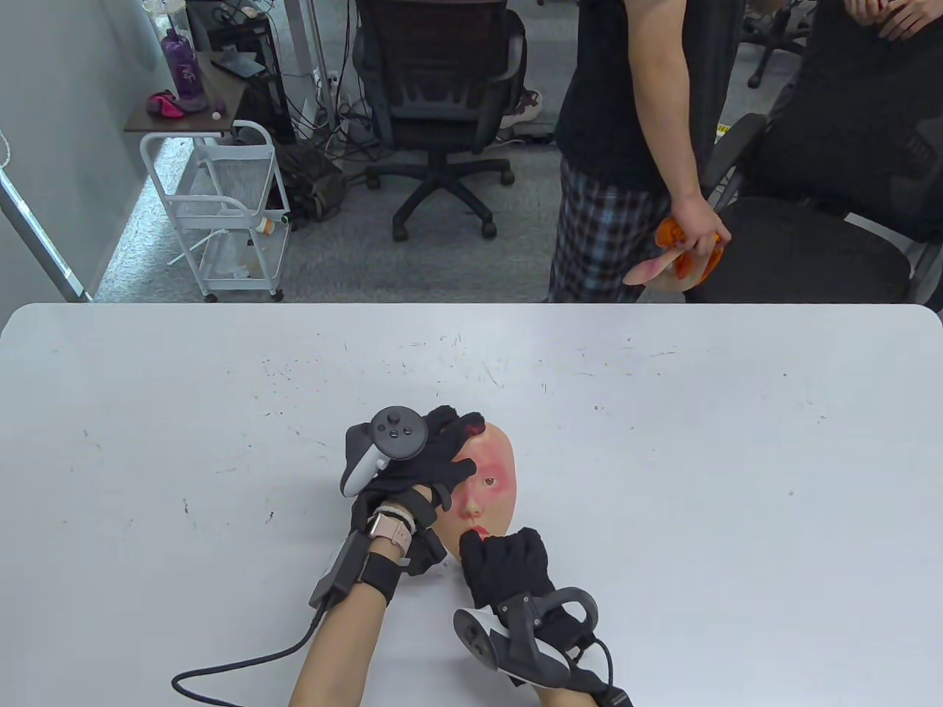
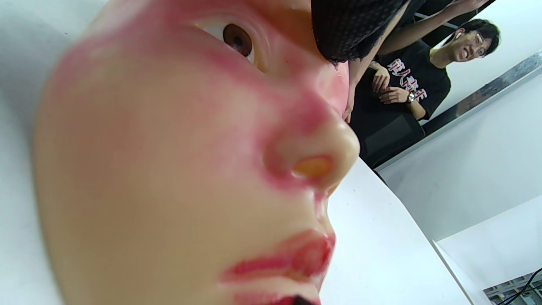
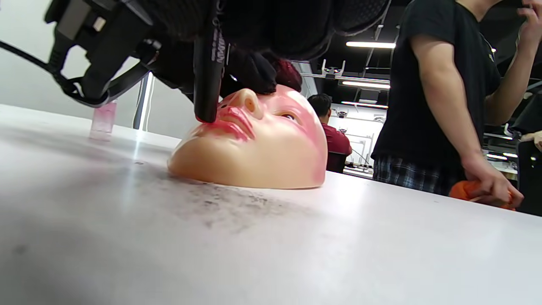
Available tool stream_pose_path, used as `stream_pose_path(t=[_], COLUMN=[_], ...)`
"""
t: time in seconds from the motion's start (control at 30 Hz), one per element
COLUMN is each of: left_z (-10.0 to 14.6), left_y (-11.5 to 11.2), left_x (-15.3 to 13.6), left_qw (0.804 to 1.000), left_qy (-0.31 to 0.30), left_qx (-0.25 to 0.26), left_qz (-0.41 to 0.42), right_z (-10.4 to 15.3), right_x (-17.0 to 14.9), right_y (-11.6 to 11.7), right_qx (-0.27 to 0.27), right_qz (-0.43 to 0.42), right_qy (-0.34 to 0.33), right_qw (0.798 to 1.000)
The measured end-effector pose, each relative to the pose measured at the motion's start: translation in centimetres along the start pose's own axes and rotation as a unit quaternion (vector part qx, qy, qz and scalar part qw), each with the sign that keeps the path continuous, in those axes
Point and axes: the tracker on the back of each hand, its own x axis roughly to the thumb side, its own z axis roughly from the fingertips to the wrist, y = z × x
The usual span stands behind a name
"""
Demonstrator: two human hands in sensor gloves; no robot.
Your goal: Apply lipstick on mannequin lips
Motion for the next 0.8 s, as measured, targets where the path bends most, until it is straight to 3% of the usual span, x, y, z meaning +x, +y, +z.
stream_pose_path(t=[0.3, 0.4, 0.6, 0.8], left_z=[0.0, 0.0, 0.0, 0.0], left_y=[0.0, 0.0, 0.0, 0.0], left_x=[0.0, 0.0, 0.0, 0.0], left_qw=[1.000, 1.000, 1.000, 1.000], left_qy=[0.001, 0.002, 0.001, 0.001], left_qx=[-0.002, -0.002, -0.002, -0.001], left_qz=[-0.001, -0.002, -0.001, -0.001], right_z=[0.0, -0.1, -0.1, -0.1], right_x=[-2.8, -3.1, -2.9, -2.9], right_y=[0.7, 0.8, 0.3, 0.5], right_qx=[0.023, 0.051, 0.039, 0.043], right_qz=[-0.101, -0.094, -0.128, -0.096], right_qy=[0.069, 0.089, 0.070, 0.076], right_qw=[0.992, 0.990, 0.989, 0.992])
